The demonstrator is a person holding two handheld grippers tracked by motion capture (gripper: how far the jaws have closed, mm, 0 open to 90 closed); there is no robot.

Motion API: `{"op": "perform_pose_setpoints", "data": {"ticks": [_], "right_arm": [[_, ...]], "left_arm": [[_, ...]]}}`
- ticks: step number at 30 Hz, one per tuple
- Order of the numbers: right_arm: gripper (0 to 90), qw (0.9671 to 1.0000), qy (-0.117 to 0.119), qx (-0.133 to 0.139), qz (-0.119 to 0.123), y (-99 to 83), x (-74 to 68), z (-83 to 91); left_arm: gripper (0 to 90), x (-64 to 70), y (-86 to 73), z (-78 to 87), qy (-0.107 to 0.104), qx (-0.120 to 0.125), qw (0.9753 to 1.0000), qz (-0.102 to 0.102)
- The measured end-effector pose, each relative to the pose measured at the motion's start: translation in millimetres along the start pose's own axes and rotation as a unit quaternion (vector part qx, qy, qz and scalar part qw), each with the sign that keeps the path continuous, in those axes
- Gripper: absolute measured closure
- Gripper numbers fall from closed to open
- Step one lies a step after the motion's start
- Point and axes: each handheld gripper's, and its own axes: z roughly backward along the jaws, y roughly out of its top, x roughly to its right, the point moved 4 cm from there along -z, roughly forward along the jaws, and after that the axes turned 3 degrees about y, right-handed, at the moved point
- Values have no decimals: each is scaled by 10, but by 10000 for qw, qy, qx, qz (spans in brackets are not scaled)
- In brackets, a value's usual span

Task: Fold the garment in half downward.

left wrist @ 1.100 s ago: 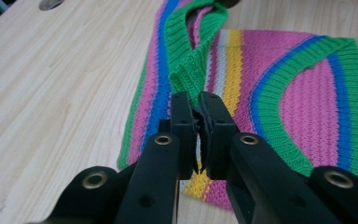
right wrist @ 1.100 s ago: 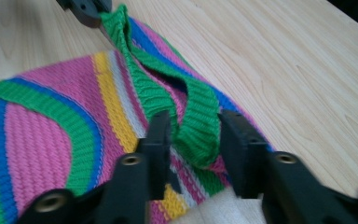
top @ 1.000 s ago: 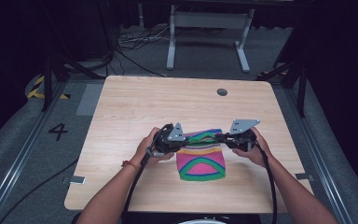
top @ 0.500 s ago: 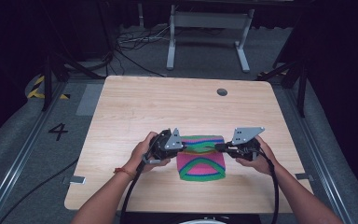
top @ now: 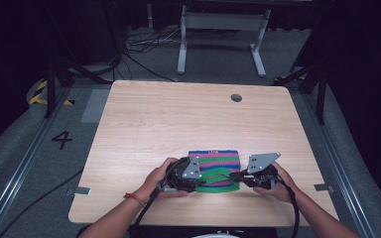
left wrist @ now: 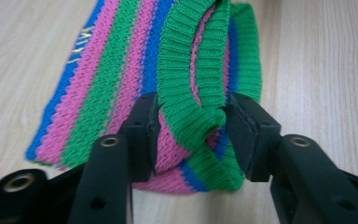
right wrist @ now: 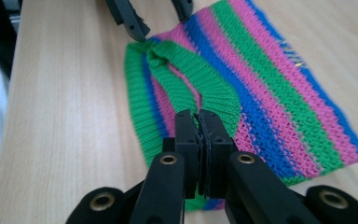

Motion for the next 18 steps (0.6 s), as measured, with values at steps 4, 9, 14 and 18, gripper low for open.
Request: {"op": "perform_pose_setpoints", "data": {"ticks": [4,9,14,18], "right_arm": [[871,9999,31,-126,41,-66,-33,-45],[862,9997,23,-236,5,-182,-23,-118],[863,9998,51,-149,-114,-237,-27,-143],[869,9999,-129,-109,-37,-255,-12,-173]], "left_arm": [[720,89,-23,-76,-374,-145,9989,-226],[864,99,-96,-122,-542,-50,9985,17],[864,106,-141,-129,-506,84,9985,168],[868,70,-141,-143,-499,96,9985,227]]}}
